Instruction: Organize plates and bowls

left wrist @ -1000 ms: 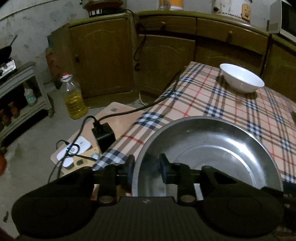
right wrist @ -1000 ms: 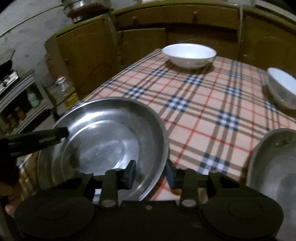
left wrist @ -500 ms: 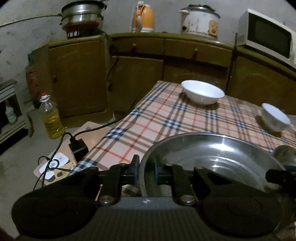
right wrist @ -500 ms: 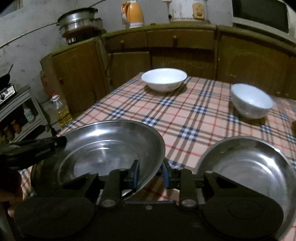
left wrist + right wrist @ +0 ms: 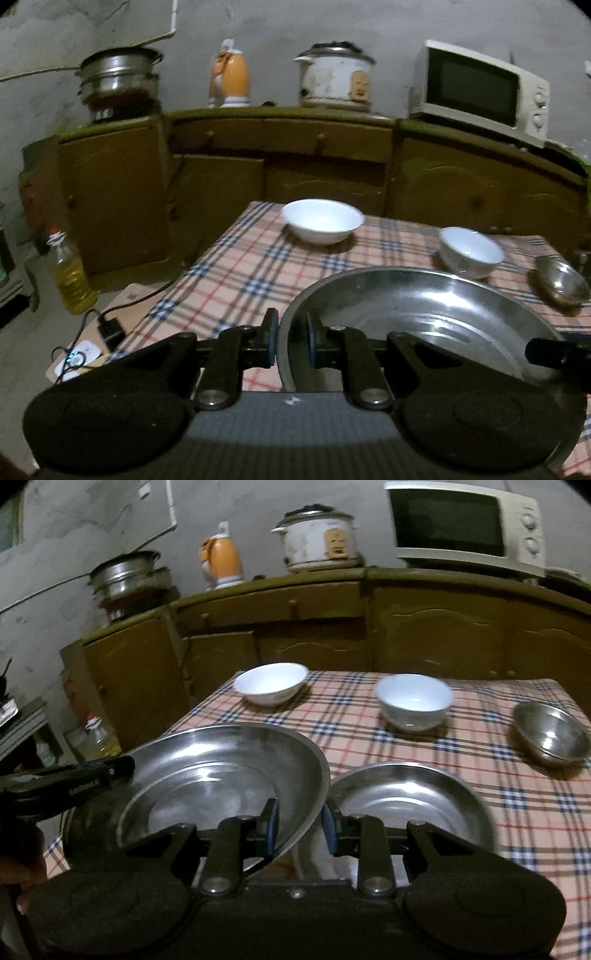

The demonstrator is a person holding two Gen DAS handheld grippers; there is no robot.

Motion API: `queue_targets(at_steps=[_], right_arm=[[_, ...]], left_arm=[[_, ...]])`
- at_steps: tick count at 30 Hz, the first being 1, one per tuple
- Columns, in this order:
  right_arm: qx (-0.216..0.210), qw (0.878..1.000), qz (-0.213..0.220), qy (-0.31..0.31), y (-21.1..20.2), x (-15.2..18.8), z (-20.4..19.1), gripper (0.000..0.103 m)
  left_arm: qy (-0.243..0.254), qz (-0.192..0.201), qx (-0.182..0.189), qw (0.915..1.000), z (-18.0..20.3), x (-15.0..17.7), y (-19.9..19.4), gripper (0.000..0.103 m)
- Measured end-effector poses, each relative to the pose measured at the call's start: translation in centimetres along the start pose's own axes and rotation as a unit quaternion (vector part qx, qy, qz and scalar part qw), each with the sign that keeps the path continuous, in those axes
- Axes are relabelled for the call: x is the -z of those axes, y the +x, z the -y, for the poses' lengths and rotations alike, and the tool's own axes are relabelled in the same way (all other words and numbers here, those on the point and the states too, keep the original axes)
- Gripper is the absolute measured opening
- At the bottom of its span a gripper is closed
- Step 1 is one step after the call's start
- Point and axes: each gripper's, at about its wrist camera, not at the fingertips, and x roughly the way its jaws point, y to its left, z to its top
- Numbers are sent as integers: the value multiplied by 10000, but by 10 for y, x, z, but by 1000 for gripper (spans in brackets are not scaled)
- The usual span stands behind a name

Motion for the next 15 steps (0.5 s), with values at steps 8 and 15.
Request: queue_targets(at_steps=[8,15], right_arm=[[254,9985,312,360,-40,2,42,33],[523,9957,497,575,-64,6,69,33]], left_arm=[[214,12,353,9991,42,-4,-9,16],[420,17,627,9971,72,-3,-13,16]])
